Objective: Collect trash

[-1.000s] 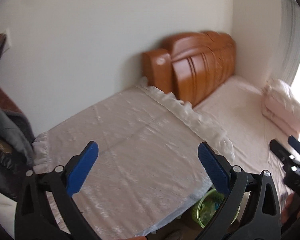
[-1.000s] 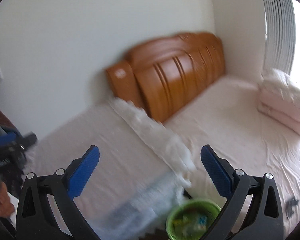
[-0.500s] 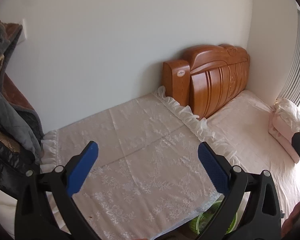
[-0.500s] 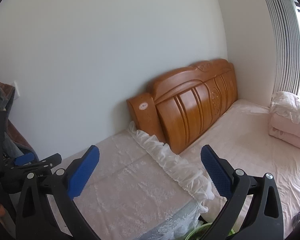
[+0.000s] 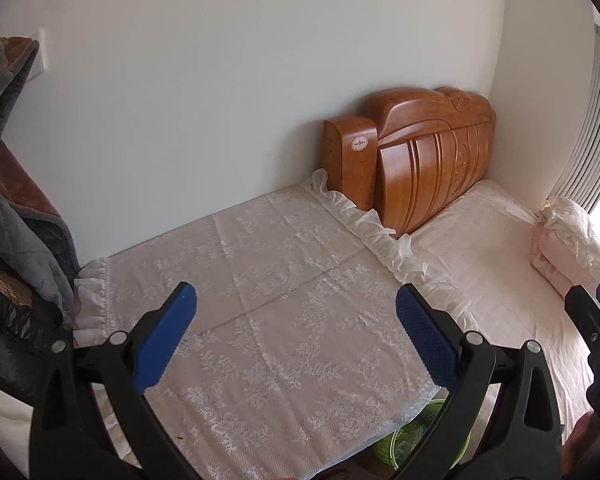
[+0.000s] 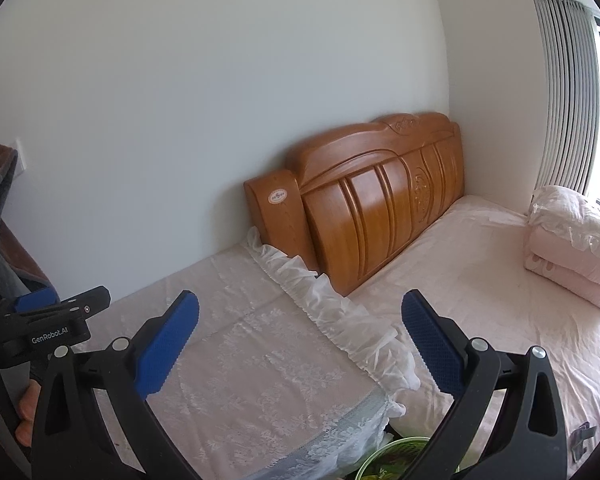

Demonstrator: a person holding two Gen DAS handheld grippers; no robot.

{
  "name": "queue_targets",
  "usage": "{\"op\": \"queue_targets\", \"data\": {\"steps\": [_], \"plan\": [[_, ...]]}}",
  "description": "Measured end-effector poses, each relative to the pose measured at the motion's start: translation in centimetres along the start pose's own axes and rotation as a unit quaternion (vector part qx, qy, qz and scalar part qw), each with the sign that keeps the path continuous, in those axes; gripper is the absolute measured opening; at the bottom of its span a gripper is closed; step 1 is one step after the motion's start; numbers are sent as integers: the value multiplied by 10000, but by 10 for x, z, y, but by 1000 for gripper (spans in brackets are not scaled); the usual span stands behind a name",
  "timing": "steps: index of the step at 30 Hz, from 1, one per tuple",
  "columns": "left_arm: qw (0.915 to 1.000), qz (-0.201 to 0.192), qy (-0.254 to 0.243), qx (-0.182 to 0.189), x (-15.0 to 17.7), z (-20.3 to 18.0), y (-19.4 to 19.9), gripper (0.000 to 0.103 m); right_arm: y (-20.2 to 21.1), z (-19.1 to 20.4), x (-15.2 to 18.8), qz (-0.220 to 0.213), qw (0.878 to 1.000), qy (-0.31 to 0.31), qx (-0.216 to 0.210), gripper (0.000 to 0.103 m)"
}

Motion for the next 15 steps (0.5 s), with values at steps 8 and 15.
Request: {"op": "queue_targets", "data": {"steps": [8, 15], "plan": [[10000, -11, -38, 26, 0, -1, 2, 96, 2, 0, 1, 2, 10000, -15, 2, 101], [10000, -20, -57, 9, 1, -1, 3, 96, 0, 1, 2, 22, 10000, -34, -17, 101]]}}
Point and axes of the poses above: each gripper's, at about its wrist camera, not at the fingertips, and y roughly against the way its jaws point, z to its left, x to its underside, the point moved 4 cm from there along -y, roughly the way its jaws point, and after that the axes turned 10 degrees about -y, right-handed, at the moved point
